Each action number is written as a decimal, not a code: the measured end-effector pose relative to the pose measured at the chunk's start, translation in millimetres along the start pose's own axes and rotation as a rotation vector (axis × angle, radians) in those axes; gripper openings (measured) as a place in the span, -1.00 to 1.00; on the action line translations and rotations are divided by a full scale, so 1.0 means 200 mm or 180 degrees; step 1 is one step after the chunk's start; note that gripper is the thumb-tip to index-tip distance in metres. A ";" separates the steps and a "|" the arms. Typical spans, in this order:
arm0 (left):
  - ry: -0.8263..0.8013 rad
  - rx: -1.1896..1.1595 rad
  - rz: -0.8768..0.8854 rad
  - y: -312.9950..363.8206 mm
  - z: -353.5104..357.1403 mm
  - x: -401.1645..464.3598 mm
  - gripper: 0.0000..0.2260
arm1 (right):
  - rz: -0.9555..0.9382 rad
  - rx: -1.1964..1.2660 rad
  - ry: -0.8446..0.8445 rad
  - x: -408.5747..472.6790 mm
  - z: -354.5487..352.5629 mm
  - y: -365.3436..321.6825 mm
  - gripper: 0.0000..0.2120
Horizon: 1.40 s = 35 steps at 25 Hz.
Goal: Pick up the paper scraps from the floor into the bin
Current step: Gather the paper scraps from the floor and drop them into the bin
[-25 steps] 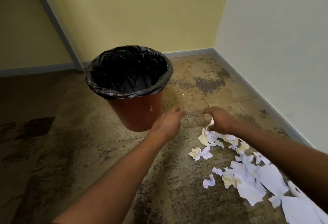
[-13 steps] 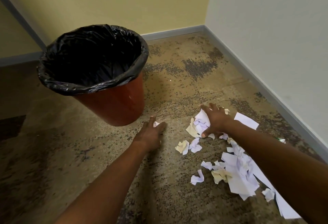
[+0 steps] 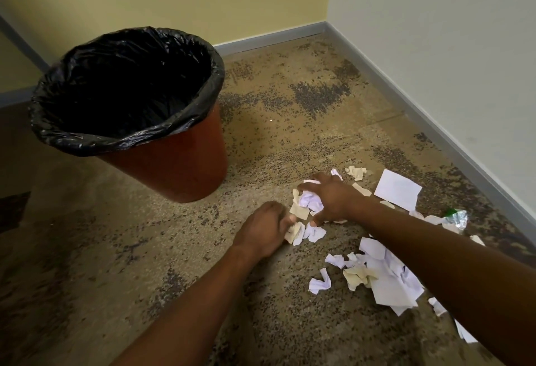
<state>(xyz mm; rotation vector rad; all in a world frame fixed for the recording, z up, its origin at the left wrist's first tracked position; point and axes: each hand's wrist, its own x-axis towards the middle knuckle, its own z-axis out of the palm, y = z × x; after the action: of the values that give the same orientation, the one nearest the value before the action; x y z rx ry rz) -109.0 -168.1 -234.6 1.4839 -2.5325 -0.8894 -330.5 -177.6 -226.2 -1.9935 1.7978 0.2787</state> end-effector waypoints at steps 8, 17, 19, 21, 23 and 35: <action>0.0020 0.0545 -0.0168 0.13 0.11 -0.09 -0.53 | -0.0021 -0.0014 0.0272 -0.07 0.01 -0.11 -0.51; 0.0273 0.0395 -0.0212 0.15 0.10 -0.07 -0.69 | 0.0136 0.0501 0.0673 -0.13 0.12 -0.14 -0.80; 0.0374 0.0246 -0.0175 0.17 0.08 -0.08 -0.77 | 0.0112 0.0581 0.0746 -0.16 0.11 -0.15 -0.84; 0.0520 0.0097 -0.0094 0.21 0.04 -0.08 -0.82 | 0.0111 0.0711 0.0789 -0.18 0.06 -0.16 -0.90; 0.0639 -0.0019 -0.0058 0.24 -0.03 -0.10 -0.87 | 0.0106 0.0834 0.0891 -0.22 -0.02 -0.16 -0.93; 0.1976 -0.0394 0.0043 0.23 -0.74 -0.29 -0.87 | -0.0497 0.0792 0.1844 -0.36 -0.78 -0.63 -0.91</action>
<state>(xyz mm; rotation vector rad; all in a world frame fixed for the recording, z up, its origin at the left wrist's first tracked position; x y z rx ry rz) -64.2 -168.7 -75.5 1.4207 -1.9944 -0.4675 -238.0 -176.3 -33.3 -2.1481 1.8577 -0.6018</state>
